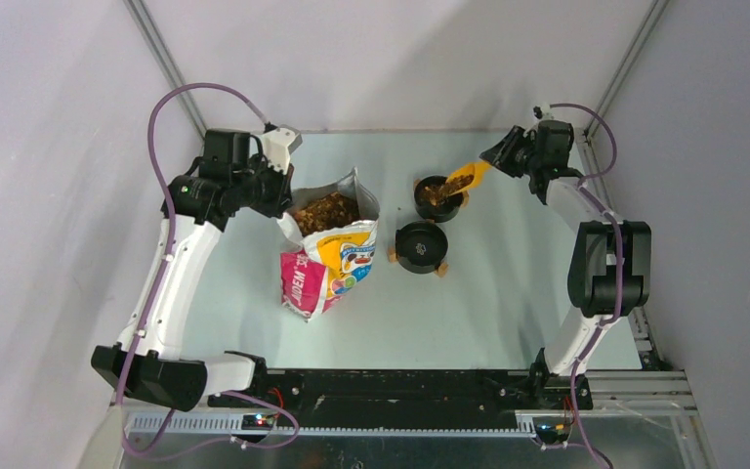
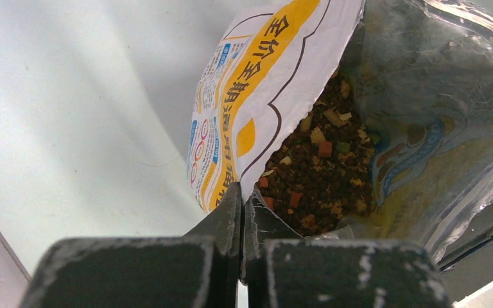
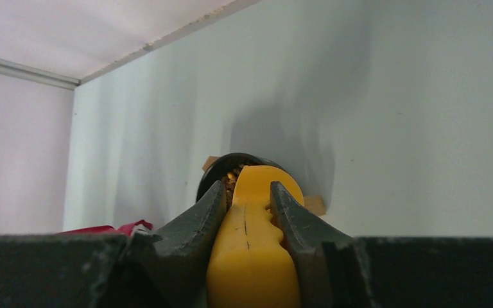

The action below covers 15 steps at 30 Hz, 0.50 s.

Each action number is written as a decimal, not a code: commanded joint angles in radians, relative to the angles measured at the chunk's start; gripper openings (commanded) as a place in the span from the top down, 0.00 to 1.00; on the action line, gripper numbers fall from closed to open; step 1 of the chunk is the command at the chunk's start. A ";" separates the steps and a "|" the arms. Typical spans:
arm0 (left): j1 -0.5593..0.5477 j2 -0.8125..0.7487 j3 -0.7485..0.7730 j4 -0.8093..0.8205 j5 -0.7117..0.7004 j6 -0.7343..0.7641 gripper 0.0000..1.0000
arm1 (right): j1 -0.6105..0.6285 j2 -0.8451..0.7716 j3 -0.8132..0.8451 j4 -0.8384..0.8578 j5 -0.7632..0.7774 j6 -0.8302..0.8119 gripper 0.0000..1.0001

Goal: Serve the pet food

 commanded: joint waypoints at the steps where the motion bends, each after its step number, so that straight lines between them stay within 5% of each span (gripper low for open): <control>1: 0.002 -0.035 0.062 -0.005 0.067 -0.013 1.00 | 0.028 -0.056 0.047 -0.005 0.041 -0.127 1.00; 15: 0.002 -0.069 0.038 -0.004 0.082 -0.013 1.00 | 0.159 -0.161 0.056 -0.053 0.119 -0.553 1.00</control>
